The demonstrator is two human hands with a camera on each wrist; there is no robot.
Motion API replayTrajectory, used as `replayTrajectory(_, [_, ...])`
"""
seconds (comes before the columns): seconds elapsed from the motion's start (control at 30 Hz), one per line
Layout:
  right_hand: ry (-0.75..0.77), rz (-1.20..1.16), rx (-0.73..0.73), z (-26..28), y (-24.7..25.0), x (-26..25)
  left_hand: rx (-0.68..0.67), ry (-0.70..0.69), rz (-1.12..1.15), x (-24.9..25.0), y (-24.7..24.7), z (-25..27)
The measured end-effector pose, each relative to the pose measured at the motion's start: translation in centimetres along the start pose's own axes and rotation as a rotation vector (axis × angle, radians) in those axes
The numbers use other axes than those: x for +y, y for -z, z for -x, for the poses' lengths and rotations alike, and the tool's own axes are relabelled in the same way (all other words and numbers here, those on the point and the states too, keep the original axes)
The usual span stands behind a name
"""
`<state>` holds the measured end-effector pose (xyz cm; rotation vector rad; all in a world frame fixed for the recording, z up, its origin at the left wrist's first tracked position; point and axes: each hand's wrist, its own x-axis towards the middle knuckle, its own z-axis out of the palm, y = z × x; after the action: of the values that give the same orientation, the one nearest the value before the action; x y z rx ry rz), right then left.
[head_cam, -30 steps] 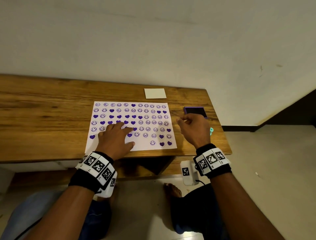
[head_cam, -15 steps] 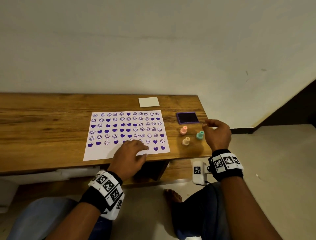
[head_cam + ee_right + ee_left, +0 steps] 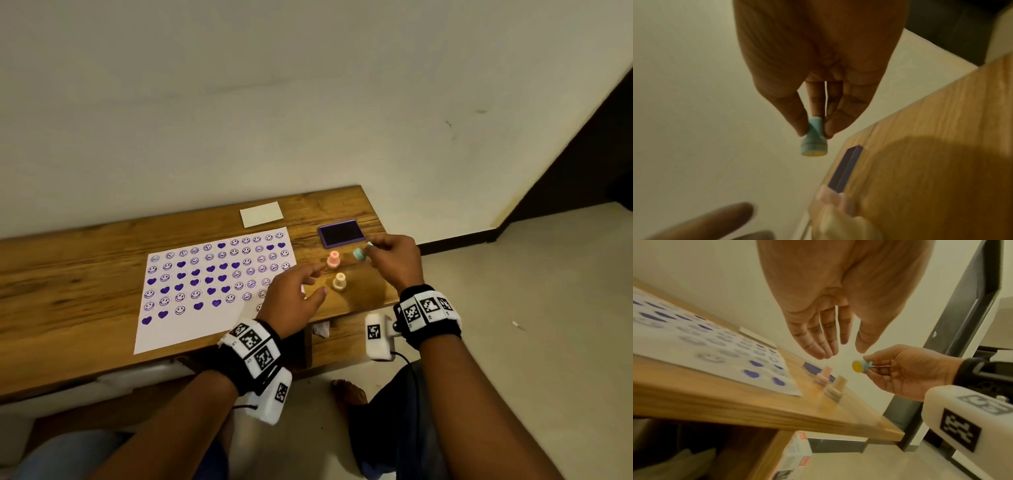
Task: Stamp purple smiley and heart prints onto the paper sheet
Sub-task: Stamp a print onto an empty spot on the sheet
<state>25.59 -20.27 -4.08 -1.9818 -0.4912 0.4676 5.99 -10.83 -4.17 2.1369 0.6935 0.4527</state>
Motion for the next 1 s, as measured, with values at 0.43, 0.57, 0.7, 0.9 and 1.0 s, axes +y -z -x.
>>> replayTrajectory(0.43, [-0.047, -0.654, -0.254, 1.9, 1.9, -0.5, 0.214, 0.162, 0.343, 6.1, -4.4, -3.6])
replayTrajectory(0.57, [-0.065, -0.698, -0.231, 1.9, 1.2, -0.9, 0.215, 0.208, 0.449, 5.8, -3.8, -3.7])
replayTrajectory(0.7, [-0.081, -0.711, -0.151, 1.8, -0.4, -1.3, 0.262, 0.263, 0.45, 5.5, -3.3, -4.3])
replayTrajectory(0.9, [-0.222, -1.088, 0.058, 0.8, -0.2, -1.2, 0.332, 0.28, 0.3, 3.4, -1.7, -3.7])
replayTrajectory(1.0, [-0.274, -1.201, -0.106, 1.3, -0.5, -1.3, 0.227, 0.278, 0.202, 1.7, -1.2, -3.2])
